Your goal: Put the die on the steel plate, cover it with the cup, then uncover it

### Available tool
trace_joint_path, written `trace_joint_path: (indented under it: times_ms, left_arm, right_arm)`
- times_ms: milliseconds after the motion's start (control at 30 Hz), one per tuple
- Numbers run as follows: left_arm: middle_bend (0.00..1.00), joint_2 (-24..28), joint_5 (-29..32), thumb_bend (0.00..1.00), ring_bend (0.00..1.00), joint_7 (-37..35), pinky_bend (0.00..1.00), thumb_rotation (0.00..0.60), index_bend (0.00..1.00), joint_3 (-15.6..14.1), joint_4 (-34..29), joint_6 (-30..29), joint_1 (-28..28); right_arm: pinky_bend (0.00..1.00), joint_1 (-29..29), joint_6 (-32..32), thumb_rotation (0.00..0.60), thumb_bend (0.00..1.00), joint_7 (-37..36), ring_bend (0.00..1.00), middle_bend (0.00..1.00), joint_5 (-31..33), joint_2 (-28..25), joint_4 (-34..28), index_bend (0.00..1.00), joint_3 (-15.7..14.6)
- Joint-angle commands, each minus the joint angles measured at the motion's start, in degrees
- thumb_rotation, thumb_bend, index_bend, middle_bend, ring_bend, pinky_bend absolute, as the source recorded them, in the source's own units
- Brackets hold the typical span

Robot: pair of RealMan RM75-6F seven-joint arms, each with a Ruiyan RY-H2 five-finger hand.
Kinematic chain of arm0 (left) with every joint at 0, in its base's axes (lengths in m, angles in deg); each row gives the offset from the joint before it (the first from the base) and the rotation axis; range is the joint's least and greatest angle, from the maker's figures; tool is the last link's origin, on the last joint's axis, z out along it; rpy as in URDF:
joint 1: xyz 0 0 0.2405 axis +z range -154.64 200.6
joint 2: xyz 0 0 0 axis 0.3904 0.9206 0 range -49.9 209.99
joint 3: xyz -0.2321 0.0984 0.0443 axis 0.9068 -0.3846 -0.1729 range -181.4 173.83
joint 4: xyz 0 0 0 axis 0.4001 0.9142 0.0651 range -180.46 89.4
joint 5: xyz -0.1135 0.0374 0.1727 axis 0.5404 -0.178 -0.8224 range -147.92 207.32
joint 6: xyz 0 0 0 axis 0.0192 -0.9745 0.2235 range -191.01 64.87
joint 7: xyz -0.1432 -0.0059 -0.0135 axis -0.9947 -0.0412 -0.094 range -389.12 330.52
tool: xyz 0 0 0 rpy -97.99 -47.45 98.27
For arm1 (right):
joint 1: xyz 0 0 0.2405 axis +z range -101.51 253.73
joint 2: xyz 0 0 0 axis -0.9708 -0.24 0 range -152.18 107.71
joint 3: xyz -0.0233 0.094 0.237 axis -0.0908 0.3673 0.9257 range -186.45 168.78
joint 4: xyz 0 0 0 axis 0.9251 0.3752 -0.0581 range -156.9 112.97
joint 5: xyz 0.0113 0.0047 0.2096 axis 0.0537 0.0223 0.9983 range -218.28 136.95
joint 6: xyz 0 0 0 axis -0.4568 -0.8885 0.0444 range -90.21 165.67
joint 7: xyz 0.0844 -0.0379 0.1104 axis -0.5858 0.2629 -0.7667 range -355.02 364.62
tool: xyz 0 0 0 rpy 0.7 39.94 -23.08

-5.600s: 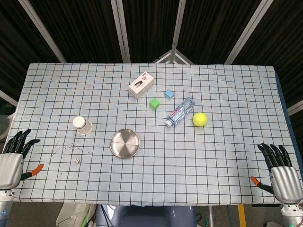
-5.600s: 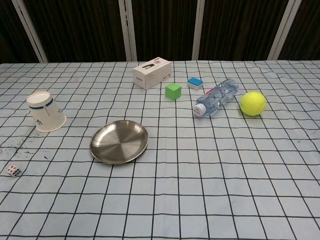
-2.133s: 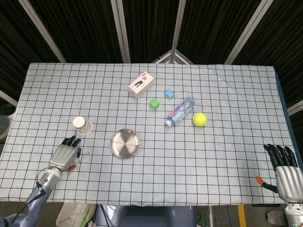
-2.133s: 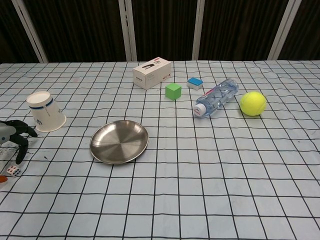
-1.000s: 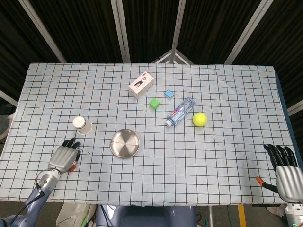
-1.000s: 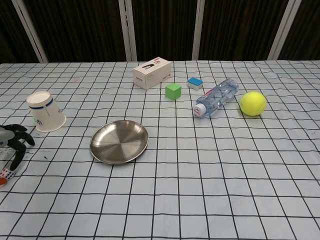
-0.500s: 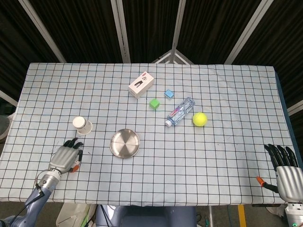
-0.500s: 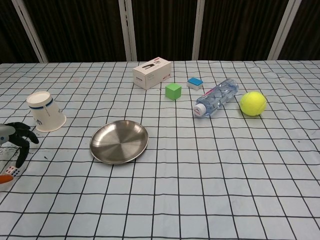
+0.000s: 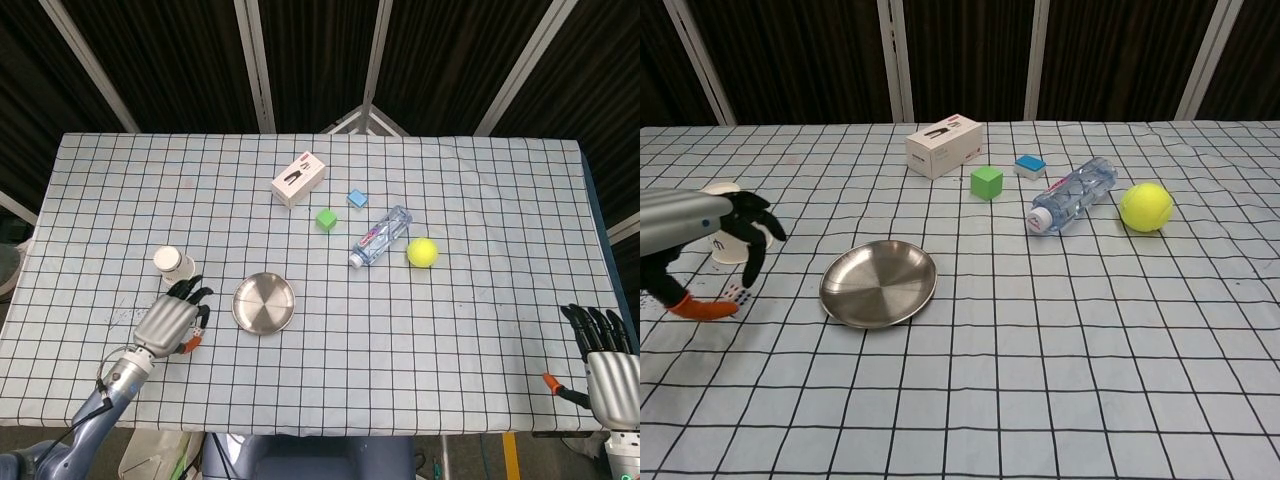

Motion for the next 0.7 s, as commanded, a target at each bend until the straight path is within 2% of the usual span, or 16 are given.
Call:
trace_joint_path:
  times_ms: [33,167,367,567,700]
  left_arm:
    - [0.18,-3.9,3.1,0.50,0.00,3.3,0.11,0.600,0.55,3.7,1.3,2.1,-3.6]
    - [0.18,-9.0,8.1,0.50,0.00,6.6,0.11,0.600,0.55,7.6,5.4,4.8,-8.1]
    - [0.19,-16.6,15.7,0.50,0.00,12.9,0.11,0.600,0.55,11.0,12.1,7.4,-14.1]
    - [0.19,-21.2,21.0,0.50,0.00,18.6,0.11,0.600,0.56,11.2,15.8,5.9,-17.1]
    - [0.19,-22.7,23.5,0.50,0.00,19.4,0.11,0.600,0.56,11.0,17.1,5.2,-17.6]
  right_arm:
    - [0.03,-0.1,-0.1,0.600,0.13,-0.3,0.10,0.14,0.1,-0.2,0.0,0.12,0.1]
    - [0.03,-0.1,-0.1,0.600,0.13,-0.8,0.10,0.14,0.4,-0.4,0.1,0.12,0.2]
    - [0.03,-0.2,-0.2,0.600,0.13,-1.4,0.10,0.14,0.8,-0.6,0.5,0.12,0.4]
    - [0.03,-0.2,-0.2,0.600,0.13,-2.1,0.10,0.14,0.8,-0.7,0.5,0.12,0.5]
    - [0.03,-0.2,-0.2,0.600,0.13,-2.3,0.10,0.14,0.5,-0.8,0.4,0.12,0.4]
